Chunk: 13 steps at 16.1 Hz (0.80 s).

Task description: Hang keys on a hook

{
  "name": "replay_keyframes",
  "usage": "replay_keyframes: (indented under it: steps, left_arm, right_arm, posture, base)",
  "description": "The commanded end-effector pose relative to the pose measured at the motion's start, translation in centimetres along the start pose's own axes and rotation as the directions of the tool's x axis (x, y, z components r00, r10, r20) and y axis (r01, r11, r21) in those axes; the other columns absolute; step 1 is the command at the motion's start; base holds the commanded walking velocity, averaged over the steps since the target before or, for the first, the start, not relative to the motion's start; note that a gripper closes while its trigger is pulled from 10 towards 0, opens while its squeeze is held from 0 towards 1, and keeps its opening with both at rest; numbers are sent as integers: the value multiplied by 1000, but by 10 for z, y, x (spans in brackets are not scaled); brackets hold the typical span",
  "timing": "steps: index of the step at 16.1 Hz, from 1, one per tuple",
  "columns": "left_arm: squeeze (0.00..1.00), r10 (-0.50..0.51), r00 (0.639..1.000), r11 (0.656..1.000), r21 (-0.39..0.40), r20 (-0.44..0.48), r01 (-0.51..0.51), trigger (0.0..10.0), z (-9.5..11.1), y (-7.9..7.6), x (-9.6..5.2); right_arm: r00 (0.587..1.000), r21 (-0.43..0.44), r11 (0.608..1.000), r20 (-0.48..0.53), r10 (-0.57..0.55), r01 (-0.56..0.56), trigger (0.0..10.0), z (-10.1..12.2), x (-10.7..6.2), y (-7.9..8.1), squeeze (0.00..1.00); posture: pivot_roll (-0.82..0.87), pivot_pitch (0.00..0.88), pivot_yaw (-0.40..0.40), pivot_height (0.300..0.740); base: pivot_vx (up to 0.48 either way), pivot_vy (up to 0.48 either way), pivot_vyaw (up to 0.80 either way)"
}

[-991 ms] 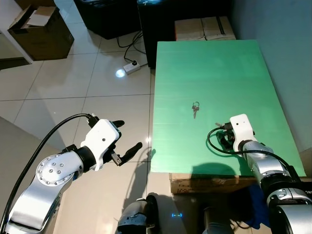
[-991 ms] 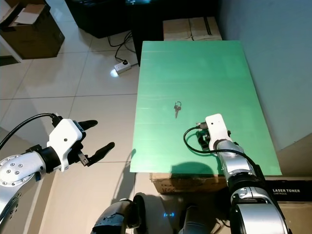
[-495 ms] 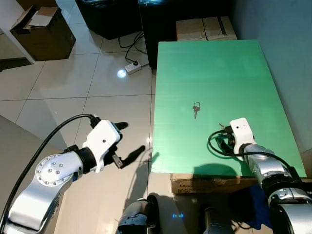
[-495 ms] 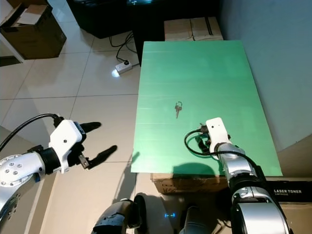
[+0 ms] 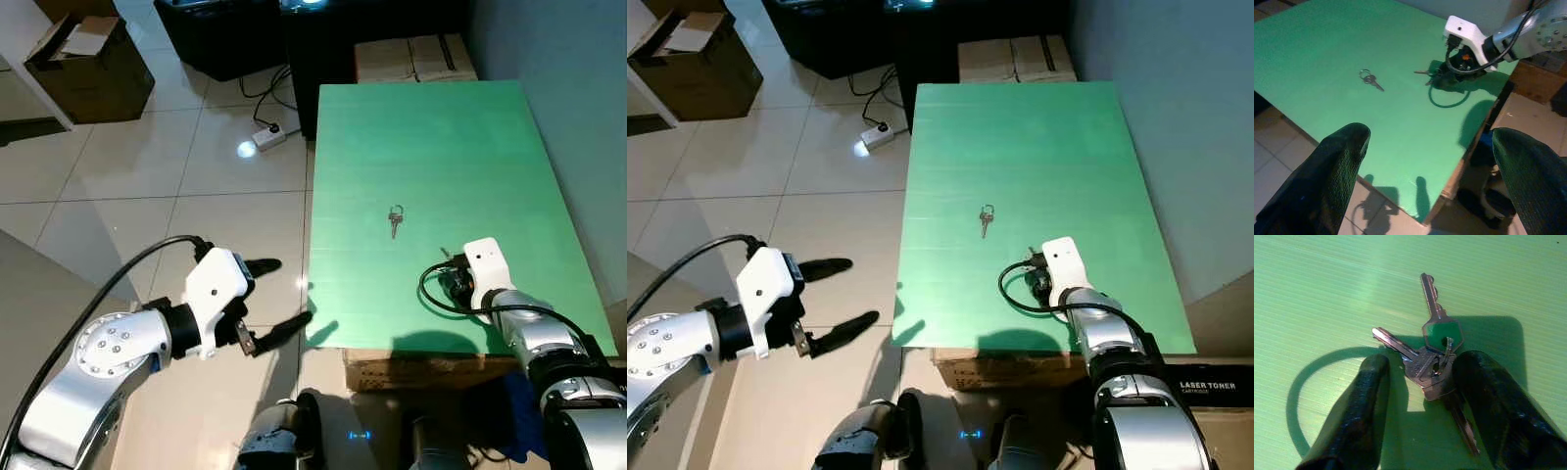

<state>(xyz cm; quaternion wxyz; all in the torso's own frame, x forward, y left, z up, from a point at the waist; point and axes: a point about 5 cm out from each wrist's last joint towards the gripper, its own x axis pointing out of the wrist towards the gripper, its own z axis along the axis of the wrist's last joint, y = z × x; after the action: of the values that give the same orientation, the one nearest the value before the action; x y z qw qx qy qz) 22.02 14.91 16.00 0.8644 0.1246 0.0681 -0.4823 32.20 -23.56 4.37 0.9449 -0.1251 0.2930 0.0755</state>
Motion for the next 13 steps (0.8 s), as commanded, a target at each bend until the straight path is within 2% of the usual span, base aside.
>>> replay_keyframes:
  steps: [1,3,4,6,7,8,10,13]
  left_arm:
    - [0,-67,998,998,-16,-6,67,10000,1,-12,2]
    - [0,-93,996,996,-14,9,93,10000,9,-33,26]
    - [0,-95,995,995,-13,13,96,10000,11,-36,30]
    - [0,-112,993,994,-12,28,112,10000,19,-58,52]
    - [0,-114,993,993,-12,28,114,10000,20,-60,55]
    - [0,-118,993,993,-13,28,119,10000,25,-75,71]
    - [0,-115,993,993,-9,23,115,10000,27,-83,81]
    - [0,-75,997,997,13,3,75,10000,21,-67,61]
  right_arm:
    - [997,28,1000,-77,7,-4,0,-18,-1,2,0]
    - [997,36,999,-71,3,-1,0,-16,0,2,0]
    - [997,37,999,-71,4,-1,0,-16,0,2,0]
    - [998,40,999,-70,2,1,0,-17,-1,2,0]
    - [998,41,999,-69,1,2,0,-17,-1,2,0]
    - [998,43,999,-66,-1,4,0,-16,-1,2,0]
    - [998,47,999,-62,-3,6,0,-15,0,2,0]
    - [999,57,998,-54,-10,13,0,-14,0,2,0]
  posture:
    - [109,203,172,740]
    - [102,186,179,740]
    - [102,183,180,740]
    - [99,172,183,740]
    - [99,172,183,740]
    - [95,161,183,740]
    - [89,148,183,740]
    - [77,133,184,740]
  base:
    - [0,0,0]
    - [0,0,0]
    - [0,0,0]
    - [0,0,0]
    - [0,0,0]
    - [0,0,0]
    - [0,0,0]
    - [0,0,0]
